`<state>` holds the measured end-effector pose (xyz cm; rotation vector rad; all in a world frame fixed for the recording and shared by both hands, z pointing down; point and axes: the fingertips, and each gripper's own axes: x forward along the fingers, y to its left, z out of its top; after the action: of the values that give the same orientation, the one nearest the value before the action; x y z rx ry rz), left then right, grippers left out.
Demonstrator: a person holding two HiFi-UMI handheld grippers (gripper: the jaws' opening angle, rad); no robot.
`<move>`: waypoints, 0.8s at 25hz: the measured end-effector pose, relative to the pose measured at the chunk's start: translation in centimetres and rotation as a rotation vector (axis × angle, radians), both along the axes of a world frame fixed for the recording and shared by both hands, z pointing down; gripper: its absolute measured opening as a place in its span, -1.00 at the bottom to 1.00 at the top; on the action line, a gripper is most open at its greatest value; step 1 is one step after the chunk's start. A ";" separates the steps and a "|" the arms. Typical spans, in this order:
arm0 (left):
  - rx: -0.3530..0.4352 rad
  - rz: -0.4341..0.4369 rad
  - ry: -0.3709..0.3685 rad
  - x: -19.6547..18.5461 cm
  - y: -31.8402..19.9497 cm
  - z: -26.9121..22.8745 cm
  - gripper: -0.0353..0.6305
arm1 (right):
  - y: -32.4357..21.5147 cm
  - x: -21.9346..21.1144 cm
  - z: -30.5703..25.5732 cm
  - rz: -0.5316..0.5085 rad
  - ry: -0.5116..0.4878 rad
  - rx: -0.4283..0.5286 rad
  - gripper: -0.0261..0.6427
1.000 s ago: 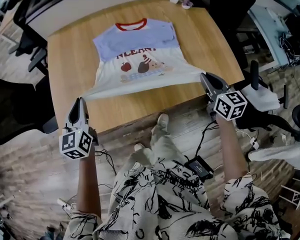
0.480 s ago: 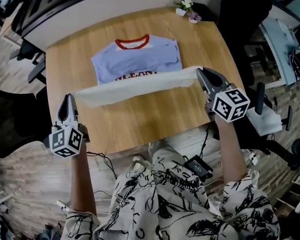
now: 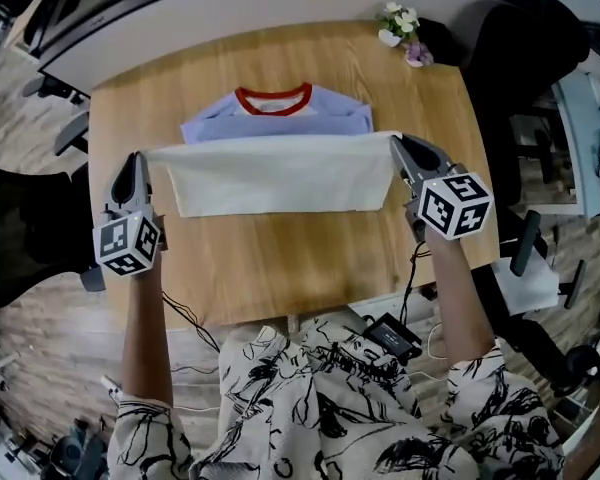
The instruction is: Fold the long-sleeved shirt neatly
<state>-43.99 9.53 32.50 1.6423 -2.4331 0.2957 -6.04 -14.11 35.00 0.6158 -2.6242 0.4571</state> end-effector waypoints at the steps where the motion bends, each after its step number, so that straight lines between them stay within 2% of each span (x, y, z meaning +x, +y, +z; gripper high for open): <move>1: -0.008 0.007 -0.003 -0.6 -1.0 0.4 -0.81 | -0.8 -0.5 0.5 0.003 0.007 -0.004 -0.84; 5: -0.053 0.049 0.014 -2.5 -4.6 3.5 -0.81 | -3.1 -1.8 3.2 0.020 0.046 -0.044 -0.84; 9: -0.086 0.060 0.077 -4.6 -7.4 7.7 -0.81 | -5.5 -3.1 7.1 0.048 0.092 -0.104 -0.83; 16: -0.204 0.079 0.149 -6.8 -11.3 14.8 -0.81 | -9.8 -5.3 13.8 0.061 0.198 -0.156 -0.83; 20: -0.286 0.098 0.161 -8.0 -13.1 18.4 -0.81 | -11.8 -6.6 17.3 0.068 0.256 -0.186 -0.83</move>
<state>-52.03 -3.55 50.88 1.5936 -2.0866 0.4820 -12.64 -25.88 52.34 0.6570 -2.2944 0.5932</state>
